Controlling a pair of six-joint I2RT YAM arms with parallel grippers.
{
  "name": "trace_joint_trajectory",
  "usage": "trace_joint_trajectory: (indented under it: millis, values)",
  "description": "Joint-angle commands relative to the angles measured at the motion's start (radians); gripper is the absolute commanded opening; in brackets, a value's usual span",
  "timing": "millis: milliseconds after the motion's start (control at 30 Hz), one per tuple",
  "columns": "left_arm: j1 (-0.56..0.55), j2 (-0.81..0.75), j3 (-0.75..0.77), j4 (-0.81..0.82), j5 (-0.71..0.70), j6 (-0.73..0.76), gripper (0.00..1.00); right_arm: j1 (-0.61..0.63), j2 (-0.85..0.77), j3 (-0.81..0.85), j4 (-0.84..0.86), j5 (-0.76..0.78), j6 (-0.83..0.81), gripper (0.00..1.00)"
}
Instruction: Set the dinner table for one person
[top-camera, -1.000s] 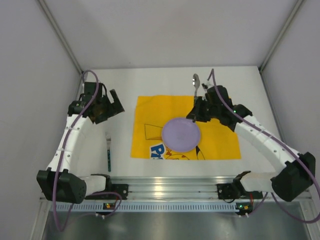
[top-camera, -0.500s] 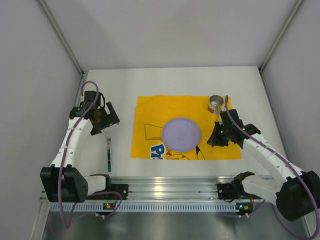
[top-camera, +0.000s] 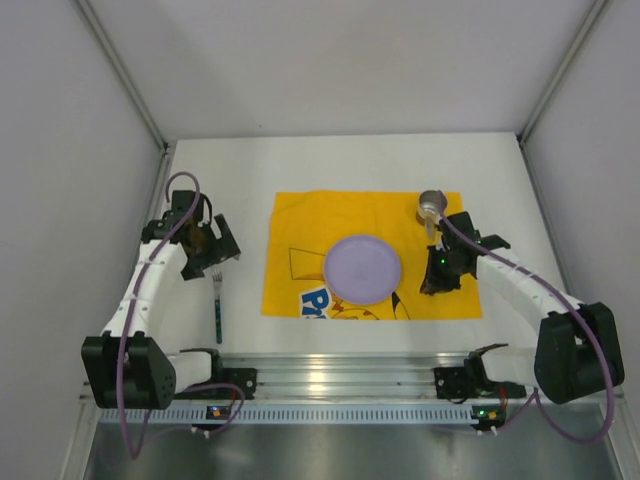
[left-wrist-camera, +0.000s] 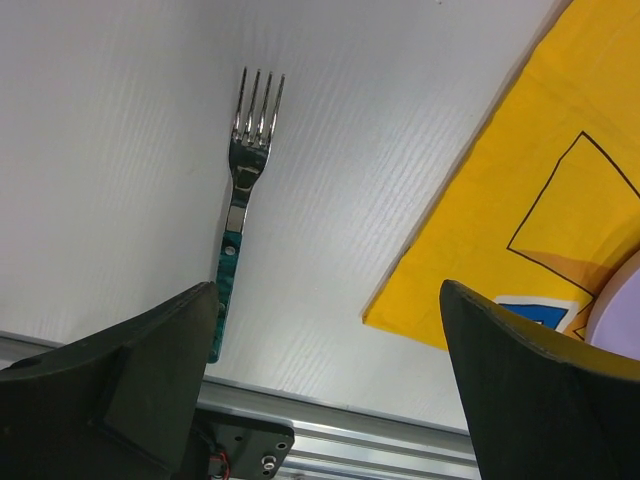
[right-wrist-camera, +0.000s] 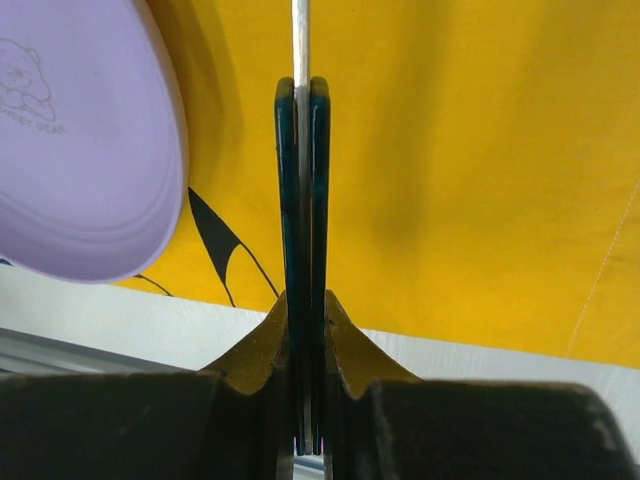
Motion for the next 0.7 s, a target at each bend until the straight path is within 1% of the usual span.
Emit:
trace_joint_trajectory:
  millis: [0,33,67,100,133,167,200,300,433,533,667]
  values:
    - [0.004,-0.034,-0.017,0.004,-0.007,-0.005,0.97,-0.007,-0.002,0.056,-0.002,-0.007,-0.055,0.05]
    - [0.004,-0.036,-0.023,0.009,-0.005,-0.006,0.97,-0.007,0.001,0.057,-0.007,0.000,-0.052,0.09]
    - [0.004,-0.036,-0.026,0.011,-0.005,-0.008,0.97,-0.007,0.007,0.057,-0.010,0.010,-0.050,0.23]
    - [0.004,-0.036,-0.029,0.012,-0.002,-0.009,0.97,-0.007,0.013,0.060,-0.013,0.019,-0.047,0.31]
    - [0.004,-0.034,-0.031,0.014,0.001,-0.011,0.97,-0.007,0.018,0.064,-0.020,0.025,-0.046,0.36]
    - [0.004,-0.034,-0.031,0.015,0.000,-0.012,0.96,-0.007,0.030,0.065,-0.023,0.027,-0.047,0.44]
    - [0.004,-0.032,-0.029,0.015,-0.002,-0.012,0.96,-0.007,0.033,0.068,-0.027,0.031,-0.046,0.48]
    - [0.004,-0.036,-0.028,0.014,-0.014,-0.014,0.96,-0.007,0.052,0.082,-0.050,0.059,-0.043,0.51]
    - [0.004,-0.037,-0.028,0.011,-0.031,-0.015,0.96,-0.007,0.059,0.128,-0.106,0.109,-0.043,0.50]
    - [0.004,-0.034,-0.035,0.012,-0.068,-0.014,0.97,-0.007,0.036,0.175,-0.157,0.126,-0.037,0.50]
    - [0.084,0.001,-0.078,0.032,-0.082,-0.032,0.97,-0.004,-0.016,0.249,-0.212,0.122,-0.011,0.51]
